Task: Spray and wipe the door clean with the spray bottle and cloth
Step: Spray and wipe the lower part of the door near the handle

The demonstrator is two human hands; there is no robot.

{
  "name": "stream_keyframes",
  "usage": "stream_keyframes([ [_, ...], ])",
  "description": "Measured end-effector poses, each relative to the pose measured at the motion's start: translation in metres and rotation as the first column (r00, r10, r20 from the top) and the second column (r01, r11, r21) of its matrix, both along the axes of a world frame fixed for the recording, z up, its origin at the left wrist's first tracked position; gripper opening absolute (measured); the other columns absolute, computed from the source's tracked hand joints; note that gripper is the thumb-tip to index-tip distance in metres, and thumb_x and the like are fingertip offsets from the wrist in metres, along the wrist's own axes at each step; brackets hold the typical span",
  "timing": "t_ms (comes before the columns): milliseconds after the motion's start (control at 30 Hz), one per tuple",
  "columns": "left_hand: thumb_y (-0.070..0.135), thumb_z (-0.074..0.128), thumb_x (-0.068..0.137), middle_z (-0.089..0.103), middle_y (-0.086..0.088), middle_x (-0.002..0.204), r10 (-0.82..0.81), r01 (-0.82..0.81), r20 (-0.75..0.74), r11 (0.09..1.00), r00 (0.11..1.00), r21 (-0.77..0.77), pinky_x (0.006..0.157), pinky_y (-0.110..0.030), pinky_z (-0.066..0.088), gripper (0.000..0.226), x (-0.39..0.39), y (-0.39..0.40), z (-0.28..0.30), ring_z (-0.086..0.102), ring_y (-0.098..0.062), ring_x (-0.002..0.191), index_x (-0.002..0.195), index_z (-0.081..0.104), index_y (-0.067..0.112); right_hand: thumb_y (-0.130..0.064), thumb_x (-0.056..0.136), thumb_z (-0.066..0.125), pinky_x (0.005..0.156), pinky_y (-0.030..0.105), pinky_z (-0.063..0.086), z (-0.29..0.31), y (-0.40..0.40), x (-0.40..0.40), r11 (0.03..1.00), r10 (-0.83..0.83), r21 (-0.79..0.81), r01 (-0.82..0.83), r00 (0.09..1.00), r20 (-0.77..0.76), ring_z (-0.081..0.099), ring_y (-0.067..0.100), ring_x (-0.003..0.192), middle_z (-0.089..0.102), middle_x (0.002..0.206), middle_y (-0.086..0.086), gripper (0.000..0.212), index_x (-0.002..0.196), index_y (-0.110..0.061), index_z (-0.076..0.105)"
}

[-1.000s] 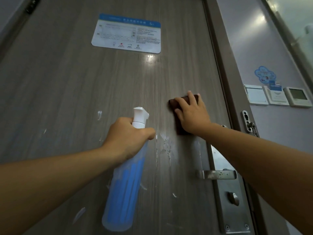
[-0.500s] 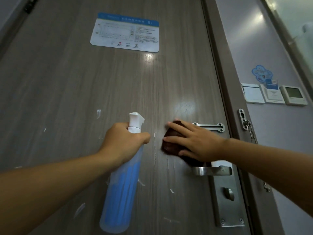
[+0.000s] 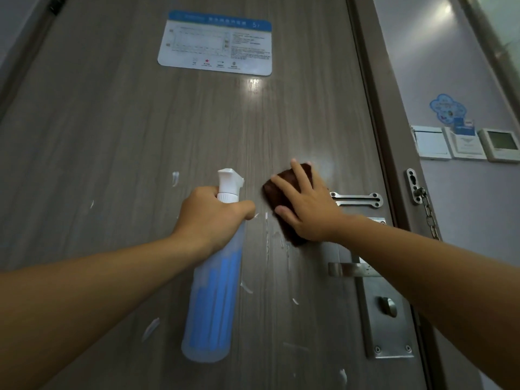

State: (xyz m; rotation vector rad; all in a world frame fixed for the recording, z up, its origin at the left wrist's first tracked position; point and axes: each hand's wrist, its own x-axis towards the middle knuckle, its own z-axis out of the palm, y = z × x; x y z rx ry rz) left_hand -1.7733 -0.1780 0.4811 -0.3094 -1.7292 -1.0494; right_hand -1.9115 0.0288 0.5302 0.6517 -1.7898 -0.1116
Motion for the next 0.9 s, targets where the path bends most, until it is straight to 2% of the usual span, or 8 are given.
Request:
stream_keyframes([
  [133, 0.029, 0.079, 0.069, 0.044, 0.011, 0.046, 0.019, -0.019, -0.014, 1.000, 1.000, -0.019, 0.046, -0.026, 0.033, 0.033, -0.002, -0.002, -0.005, 0.038, -0.006, 0.040, 0.060, 0.049, 0.018, -0.066, 0.099, 0.034, 0.122, 0.051, 0.006, -0.020, 0.035, 0.007, 0.941, -0.077, 0.323, 0.100, 0.993, -0.084, -0.005, 0.042, 0.156, -0.008, 0.172, 0.007, 0.073, 0.162, -0.038, 0.010],
  [233, 0.028, 0.079, 0.070, 0.044, 0.011, 0.046, 0.015, -0.016, -0.026, 0.999, 1.000, -0.037, 0.042, -0.024, 0.033, 0.034, -0.003, -0.006, -0.008, 0.038, -0.005, 0.039, 0.060, 0.048, 0.018, -0.062, 0.103, 0.035, 0.123, 0.046, 0.004, -0.016, 0.052, 0.011, 0.914, -0.111, 0.373, 0.159, 0.983, -0.147, -0.003, 0.038, 0.158, -0.002, 0.172, 0.009, 0.068, 0.162, -0.033, 0.017],
  [333, 0.028, 0.079, 0.069, 0.045, 0.011, 0.045, 0.012, -0.013, -0.030, 0.999, 0.999, -0.046, 0.036, -0.020, 0.031, 0.033, -0.002, -0.008, -0.011, 0.039, -0.004, 0.038, 0.059, 0.049, 0.018, -0.056, 0.105, 0.037, 0.128, 0.055, 0.007, 0.001, 0.033, 0.009, 0.989, -0.097, 0.103, 0.104, 0.993, -0.070, -0.003, 0.041, 0.157, 0.001, 0.172, 0.012, 0.063, 0.160, -0.030, 0.021],
  [433, 0.031, 0.079, 0.067, 0.045, 0.011, 0.044, 0.019, -0.020, -0.028, 0.999, 0.999, -0.035, 0.035, -0.018, 0.030, 0.033, -0.001, -0.011, -0.013, 0.039, -0.005, 0.038, 0.059, 0.049, 0.018, -0.055, 0.106, 0.035, 0.127, 0.061, 0.008, 0.029, 0.000, 0.004, 0.978, -0.029, -0.207, 0.037, 0.999, 0.044, -0.008, 0.046, 0.156, -0.004, 0.172, 0.012, 0.060, 0.158, -0.030, 0.020],
  [600, 0.031, 0.079, 0.067, 0.046, 0.011, 0.044, 0.042, -0.043, -0.028, 0.999, 0.999, -0.029, 0.035, -0.018, 0.030, 0.032, 0.000, -0.013, -0.014, 0.039, -0.005, 0.037, 0.061, 0.051, 0.017, -0.054, 0.106, 0.032, 0.125, 0.061, 0.004, 0.055, -0.034, -0.004, 0.937, -0.003, -0.350, 0.009, 1.000, 0.019, -0.008, 0.050, 0.154, -0.005, 0.171, 0.015, 0.058, 0.157, -0.032, 0.020],
  [667, 0.028, 0.080, 0.069, 0.046, 0.011, 0.044, 0.046, -0.046, -0.029, 0.998, 0.999, -0.029, 0.037, -0.020, 0.031, 0.032, 0.002, -0.013, -0.013, 0.040, -0.004, 0.037, 0.061, 0.051, 0.016, -0.053, 0.106, 0.034, 0.125, 0.063, 0.006, 0.050, -0.033, -0.003, 0.951, 0.017, -0.308, -0.019, 1.000, -0.008, -0.007, 0.050, 0.154, -0.004, 0.171, 0.013, 0.057, 0.157, -0.032, 0.020],
  [767, 0.028, 0.080, 0.069, 0.047, 0.010, 0.045, 0.057, -0.058, -0.042, 0.998, 0.997, -0.024, 0.041, -0.025, 0.033, 0.031, 0.004, -0.014, -0.008, 0.039, -0.005, 0.038, 0.061, 0.053, 0.015, -0.054, 0.104, 0.038, 0.124, 0.065, 0.013, 0.026, -0.016, 0.001, 0.995, 0.034, -0.097, -0.037, 0.999, -0.029, -0.003, 0.047, 0.155, -0.003, 0.172, 0.008, 0.058, 0.157, -0.036, 0.020],
  [900, 0.030, 0.080, 0.068, 0.049, 0.006, 0.048, 0.062, -0.064, -0.039, 0.997, 0.997, -0.037, 0.044, -0.027, 0.035, 0.035, 0.005, -0.015, -0.003, 0.043, -0.010, 0.044, 0.066, 0.056, 0.004, -0.057, 0.102, 0.041, 0.124, 0.050, 0.006, -0.014, 0.021, 0.006, 0.978, 0.005, 0.206, 0.007, 0.998, -0.059, 0.000, 0.039, 0.156, 0.001, 0.172, 0.005, 0.064, 0.159, -0.036, 0.022],
])
